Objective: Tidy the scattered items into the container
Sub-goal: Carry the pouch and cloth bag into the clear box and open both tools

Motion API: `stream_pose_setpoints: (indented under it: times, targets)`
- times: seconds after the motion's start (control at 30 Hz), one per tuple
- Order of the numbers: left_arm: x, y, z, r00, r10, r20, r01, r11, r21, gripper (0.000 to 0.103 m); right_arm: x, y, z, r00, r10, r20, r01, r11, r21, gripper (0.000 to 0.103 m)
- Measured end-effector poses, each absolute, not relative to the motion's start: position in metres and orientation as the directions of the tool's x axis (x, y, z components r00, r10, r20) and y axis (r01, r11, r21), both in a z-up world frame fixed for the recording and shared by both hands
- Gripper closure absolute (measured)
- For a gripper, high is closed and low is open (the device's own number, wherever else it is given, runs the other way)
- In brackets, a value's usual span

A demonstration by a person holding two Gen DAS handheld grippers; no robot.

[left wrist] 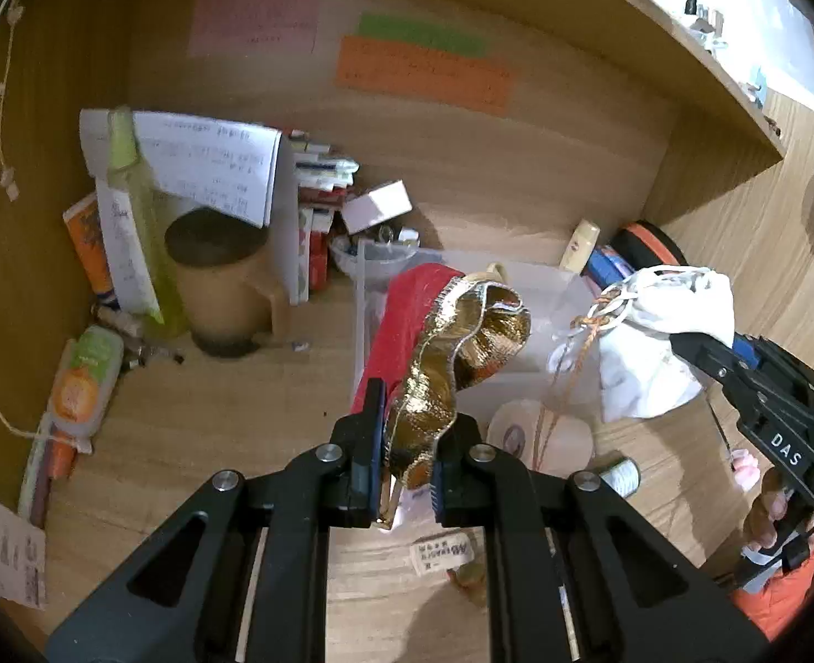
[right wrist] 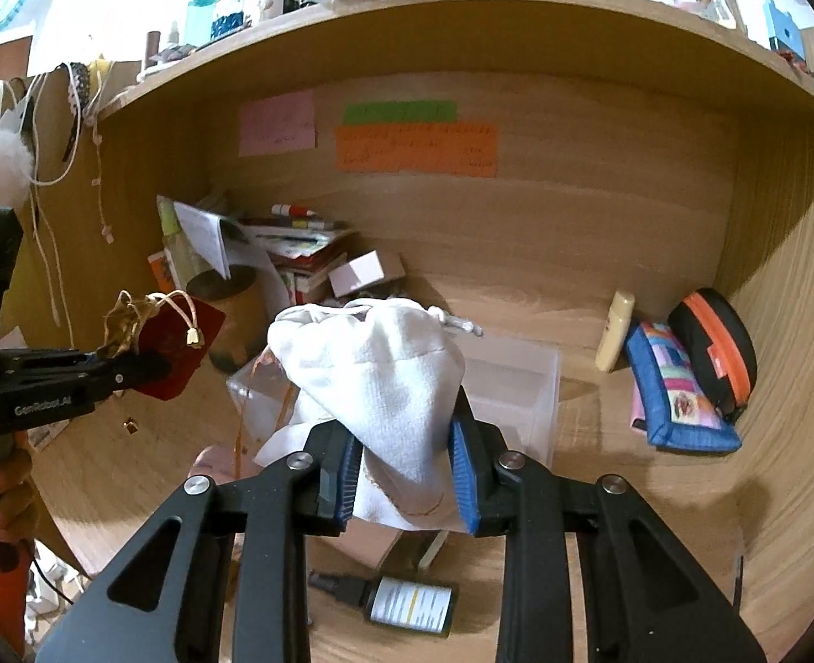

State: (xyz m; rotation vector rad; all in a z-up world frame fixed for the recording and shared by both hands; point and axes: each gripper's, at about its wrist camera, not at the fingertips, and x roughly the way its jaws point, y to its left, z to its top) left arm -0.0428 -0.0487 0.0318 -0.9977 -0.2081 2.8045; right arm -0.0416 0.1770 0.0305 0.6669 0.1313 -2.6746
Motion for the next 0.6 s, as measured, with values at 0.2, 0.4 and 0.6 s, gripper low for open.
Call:
stream_pose_setpoints:
  times: [0.2,0.4,0.6]
  targets:
    - [-0.054,-0.046,0.040,-0.771,0.194,-0.607,-0.111,-0.979,-0.172,0.091,-0.054,0.177,0.040,-0.827,-0.330,-0.455,0.372,-0.928,-0.001,0.077]
    - [-0.070,-0.044,0.043,-0.770,0.193,-0.608,-0.115,-0.980,-0.165,0.091,-0.070,0.177,0.040,-0.829,-0.317,-0.460,0.359,-0.933,-0.004,0.077]
    - [-0.097,-0.038,0.039,-0.754,0.198,-0.626,-0.119,-0.979,-0.166,0.091,-0.092,0.176,0.032,-0.819,-0.314,-0.480,0.357,-0.934,0.001,0.077]
